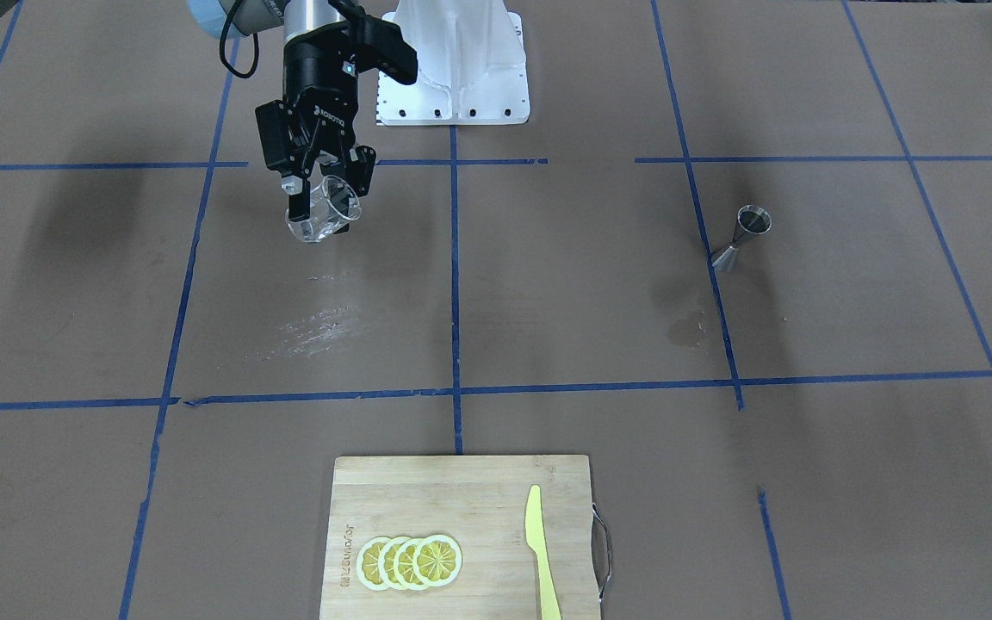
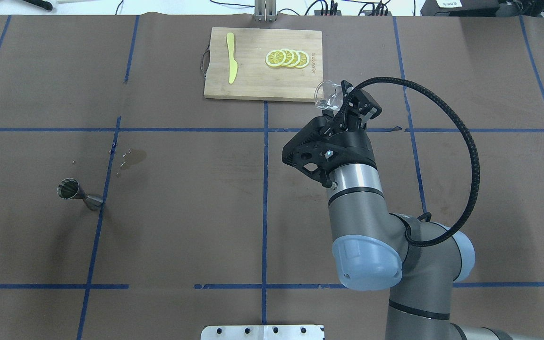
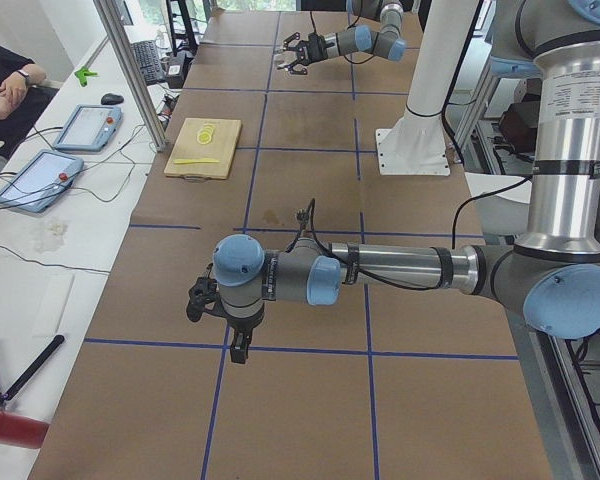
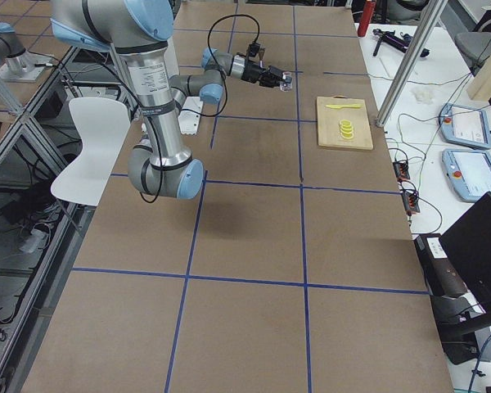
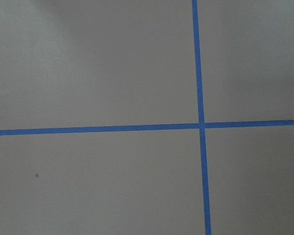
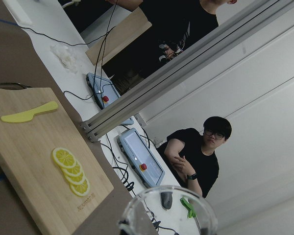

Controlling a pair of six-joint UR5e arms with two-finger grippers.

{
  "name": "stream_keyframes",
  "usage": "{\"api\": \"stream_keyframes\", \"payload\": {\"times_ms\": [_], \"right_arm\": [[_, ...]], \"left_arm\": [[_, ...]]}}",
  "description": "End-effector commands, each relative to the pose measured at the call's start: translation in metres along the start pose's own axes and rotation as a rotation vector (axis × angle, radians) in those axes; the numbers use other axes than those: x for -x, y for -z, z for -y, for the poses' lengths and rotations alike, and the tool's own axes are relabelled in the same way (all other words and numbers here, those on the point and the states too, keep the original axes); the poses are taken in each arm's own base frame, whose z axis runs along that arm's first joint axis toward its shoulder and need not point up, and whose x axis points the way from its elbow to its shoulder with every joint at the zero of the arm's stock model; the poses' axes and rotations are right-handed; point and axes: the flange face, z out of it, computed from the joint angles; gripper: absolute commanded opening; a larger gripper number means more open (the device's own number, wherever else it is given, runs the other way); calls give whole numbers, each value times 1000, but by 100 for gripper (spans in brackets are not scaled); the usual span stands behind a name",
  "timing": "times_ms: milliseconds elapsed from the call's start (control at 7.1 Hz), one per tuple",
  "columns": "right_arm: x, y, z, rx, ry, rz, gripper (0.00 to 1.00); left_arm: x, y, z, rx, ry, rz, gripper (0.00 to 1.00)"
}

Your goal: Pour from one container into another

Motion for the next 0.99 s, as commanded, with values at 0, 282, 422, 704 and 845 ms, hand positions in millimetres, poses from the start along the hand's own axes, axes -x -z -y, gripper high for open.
{"api": "stream_keyframes", "payload": {"times_ms": [0, 282, 422, 704, 845], "right_arm": [[-3, 0, -13, 8, -64, -1, 0], [-13, 3, -36, 29, -190, 23, 0], [-23, 7, -55, 42, -258, 27, 0], [-31, 8, -93, 52, -359, 40, 0], [-35, 10, -118, 49, -500, 81, 0]], "left_arm": [[-2, 1, 2, -2, -5, 0, 100], [-4, 2, 3, -5, -6, -1, 100], [-3, 2, 2, -5, -6, -1, 100], [-3, 2, 2, -5, -6, 0, 100], [-2, 1, 1, -2, -4, 0, 100]]}}
